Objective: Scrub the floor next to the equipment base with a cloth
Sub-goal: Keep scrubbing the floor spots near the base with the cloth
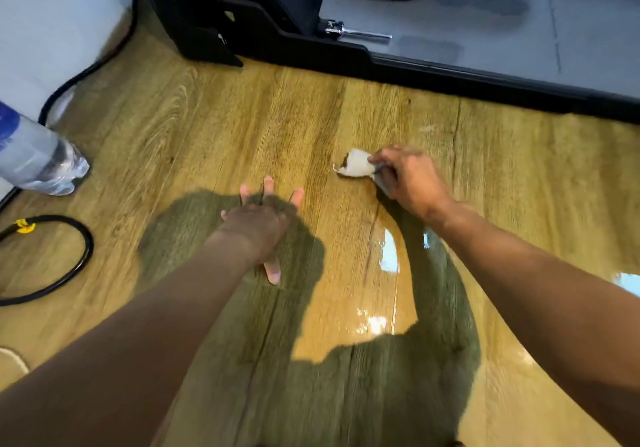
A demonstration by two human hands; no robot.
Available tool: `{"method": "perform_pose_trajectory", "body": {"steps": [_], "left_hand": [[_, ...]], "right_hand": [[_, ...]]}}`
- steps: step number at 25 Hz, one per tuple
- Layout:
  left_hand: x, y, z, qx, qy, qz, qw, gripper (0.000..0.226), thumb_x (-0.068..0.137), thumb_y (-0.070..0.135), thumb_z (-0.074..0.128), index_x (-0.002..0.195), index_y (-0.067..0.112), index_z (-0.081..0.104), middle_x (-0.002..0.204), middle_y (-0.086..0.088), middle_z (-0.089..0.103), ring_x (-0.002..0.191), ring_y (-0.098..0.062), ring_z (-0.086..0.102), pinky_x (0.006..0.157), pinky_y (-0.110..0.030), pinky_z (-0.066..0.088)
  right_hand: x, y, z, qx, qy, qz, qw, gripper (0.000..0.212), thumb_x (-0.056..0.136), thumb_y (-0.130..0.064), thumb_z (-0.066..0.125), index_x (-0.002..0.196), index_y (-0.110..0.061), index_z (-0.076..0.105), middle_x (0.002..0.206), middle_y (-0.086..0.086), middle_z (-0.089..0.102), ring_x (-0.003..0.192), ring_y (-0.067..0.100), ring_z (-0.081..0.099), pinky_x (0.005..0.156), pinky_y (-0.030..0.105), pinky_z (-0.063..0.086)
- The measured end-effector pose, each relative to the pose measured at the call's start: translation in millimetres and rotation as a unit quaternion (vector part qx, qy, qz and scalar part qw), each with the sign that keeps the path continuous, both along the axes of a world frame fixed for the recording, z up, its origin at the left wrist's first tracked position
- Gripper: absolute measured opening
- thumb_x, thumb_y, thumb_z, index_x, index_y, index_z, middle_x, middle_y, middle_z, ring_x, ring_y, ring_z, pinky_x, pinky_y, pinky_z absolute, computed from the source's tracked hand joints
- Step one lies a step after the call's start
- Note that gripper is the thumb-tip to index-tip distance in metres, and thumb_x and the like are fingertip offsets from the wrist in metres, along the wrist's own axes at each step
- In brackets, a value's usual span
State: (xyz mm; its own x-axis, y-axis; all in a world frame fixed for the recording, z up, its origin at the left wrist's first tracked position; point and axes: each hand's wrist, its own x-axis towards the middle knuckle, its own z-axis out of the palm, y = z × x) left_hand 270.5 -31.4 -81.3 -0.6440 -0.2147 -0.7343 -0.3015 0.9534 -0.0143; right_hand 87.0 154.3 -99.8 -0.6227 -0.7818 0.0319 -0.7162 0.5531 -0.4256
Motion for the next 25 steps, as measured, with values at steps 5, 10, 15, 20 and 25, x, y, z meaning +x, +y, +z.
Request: {"method": "perform_pose_trajectory", "body": {"steps": [5, 10, 15, 20, 25], "left_hand": [[3, -4, -4, 0.003, 0.017, 0.005, 1.000, 0.143, 0.057, 0.054, 0.084, 0.140, 0.040, -0.031, 0.149, -0.015, -0.035, 0.138, -0.050, -0.016, 0.106, -0.068, 0.023], [3, 5, -6, 0.001, 0.020, 0.027, 0.999, 0.133, 0.063, 0.067, 0.073, 0.141, 0.038, -0.031, 0.148, -0.015, -0.039, 0.137, -0.051, -0.020, 0.103, -0.072, 0.018], [5, 9, 2, -0.007, 0.021, 0.022, 0.999, 0.129, 0.067, 0.063, 0.073, 0.143, 0.038, -0.028, 0.149, -0.007, -0.039, 0.139, -0.046, -0.019, 0.104, -0.071, 0.019], [7, 13, 4, 0.024, 0.046, -0.048, 0.997, 0.114, 0.075, 0.050, 0.073, 0.144, 0.048, -0.018, 0.152, 0.010, -0.032, 0.142, -0.037, -0.020, 0.107, -0.069, 0.016], [5, 20, 9, 0.026, 0.038, -0.035, 0.998, 0.114, 0.076, 0.041, 0.075, 0.146, 0.045, -0.015, 0.152, 0.007, -0.031, 0.142, -0.039, -0.018, 0.109, -0.068, 0.013]], "right_hand": [[33, 17, -1, -0.020, -0.030, -0.018, 0.999, 0.025, 0.088, -0.012, 0.063, 0.112, -0.016, 0.064, 0.117, 0.001, 0.062, 0.103, 0.016, 0.060, 0.093, 0.031, 0.050], [57, 41, 2, 0.013, -0.028, 0.085, 0.996, 0.025, 0.090, -0.011, 0.060, 0.115, -0.015, 0.063, 0.117, 0.003, 0.063, 0.105, 0.018, 0.059, 0.092, 0.030, 0.048], [81, 50, 1, 0.003, -0.037, 0.034, 0.999, 0.026, 0.089, -0.010, 0.060, 0.114, -0.016, 0.062, 0.115, 0.000, 0.061, 0.101, 0.014, 0.058, 0.091, 0.027, 0.050], [116, 75, 5, 0.035, -0.047, 0.159, 0.986, 0.029, 0.086, -0.011, 0.063, 0.113, -0.019, 0.064, 0.119, -0.001, 0.063, 0.106, 0.013, 0.058, 0.095, 0.023, 0.046], [141, 94, 9, 0.018, -0.042, 0.111, 0.993, 0.028, 0.084, -0.011, 0.066, 0.110, -0.019, 0.064, 0.114, -0.002, 0.064, 0.100, 0.013, 0.059, 0.088, 0.031, 0.054]]}}
